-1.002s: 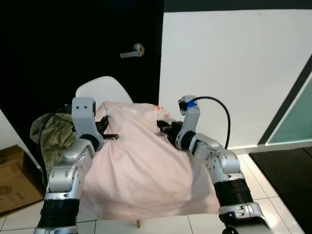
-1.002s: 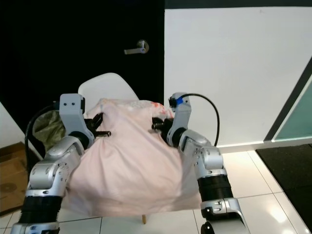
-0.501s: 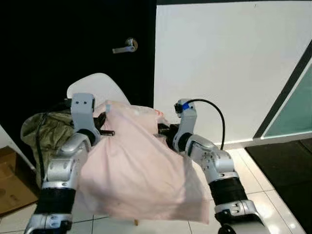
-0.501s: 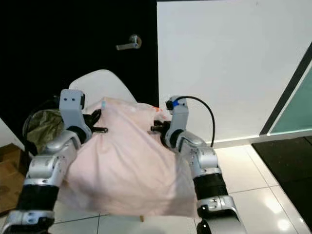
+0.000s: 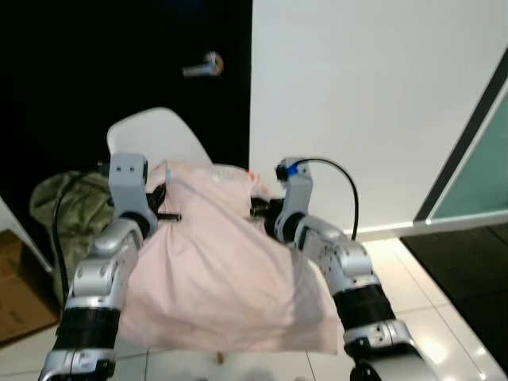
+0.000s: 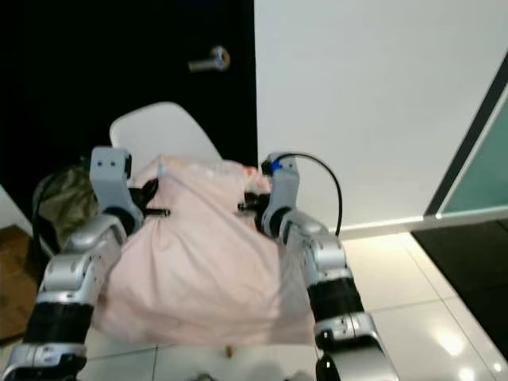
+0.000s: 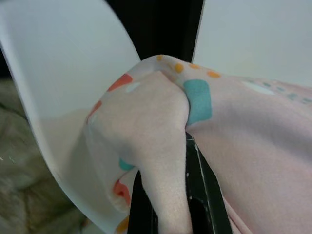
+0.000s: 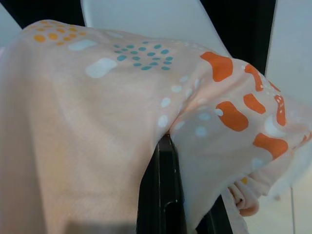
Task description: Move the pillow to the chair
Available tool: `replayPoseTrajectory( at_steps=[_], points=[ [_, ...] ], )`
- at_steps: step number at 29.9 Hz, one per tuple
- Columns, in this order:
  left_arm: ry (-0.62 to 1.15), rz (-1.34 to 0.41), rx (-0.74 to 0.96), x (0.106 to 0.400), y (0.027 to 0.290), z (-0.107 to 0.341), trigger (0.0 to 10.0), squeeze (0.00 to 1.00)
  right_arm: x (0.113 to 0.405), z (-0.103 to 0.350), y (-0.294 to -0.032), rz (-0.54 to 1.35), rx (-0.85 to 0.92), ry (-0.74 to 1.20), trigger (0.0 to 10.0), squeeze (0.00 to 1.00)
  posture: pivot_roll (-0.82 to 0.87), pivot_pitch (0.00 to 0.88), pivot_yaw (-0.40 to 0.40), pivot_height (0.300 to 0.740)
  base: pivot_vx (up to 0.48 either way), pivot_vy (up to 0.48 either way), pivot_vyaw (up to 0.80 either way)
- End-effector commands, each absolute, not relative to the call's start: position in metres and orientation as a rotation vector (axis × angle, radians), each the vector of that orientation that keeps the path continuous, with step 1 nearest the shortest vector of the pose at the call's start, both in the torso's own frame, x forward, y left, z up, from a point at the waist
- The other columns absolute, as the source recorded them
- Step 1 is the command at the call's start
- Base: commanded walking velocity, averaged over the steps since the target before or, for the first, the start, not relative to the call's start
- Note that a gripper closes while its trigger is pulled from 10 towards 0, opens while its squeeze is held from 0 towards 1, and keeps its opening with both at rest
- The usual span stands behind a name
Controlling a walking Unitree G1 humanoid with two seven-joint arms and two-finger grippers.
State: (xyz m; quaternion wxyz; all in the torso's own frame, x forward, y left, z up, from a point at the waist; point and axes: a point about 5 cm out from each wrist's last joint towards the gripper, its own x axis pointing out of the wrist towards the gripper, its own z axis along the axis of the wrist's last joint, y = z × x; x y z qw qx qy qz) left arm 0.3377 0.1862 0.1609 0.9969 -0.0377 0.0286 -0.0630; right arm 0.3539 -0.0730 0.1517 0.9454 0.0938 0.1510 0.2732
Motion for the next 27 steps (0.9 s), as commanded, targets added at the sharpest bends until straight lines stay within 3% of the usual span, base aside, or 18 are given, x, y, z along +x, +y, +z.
replayPoseTrajectory(
  at_steps=[1, 14, 27],
  points=[
    [0.008, -0.151, -0.089, 0.338, 0.179, 0.167, 10.0, 0.00, 0.353, 0.157, -0.062, 0.608, 0.172, 0.300, 10.0, 0.00, -0.09, 0.000, -0.021, 0.585, 0.000, 0.000, 0.00],
    [0.071, -0.085, -0.101, 0.339, 0.184, 0.158, 10.0, 0.00, 0.350, 0.152, -0.054, 0.659, 0.150, 0.339, 10.0, 0.00, -0.10, 0.000, -0.028, 0.525, 0.000, 0.000, 0.00],
    [0.163, 0.086, -0.197, 0.343, 0.212, 0.146, 10.0, 0.00, 0.348, 0.157, -0.025, 0.768, 0.150, 0.350, 10.0, 0.00, -0.13, 0.000, -0.017, 0.525, 0.000, 0.000, 0.00]
  ],
)
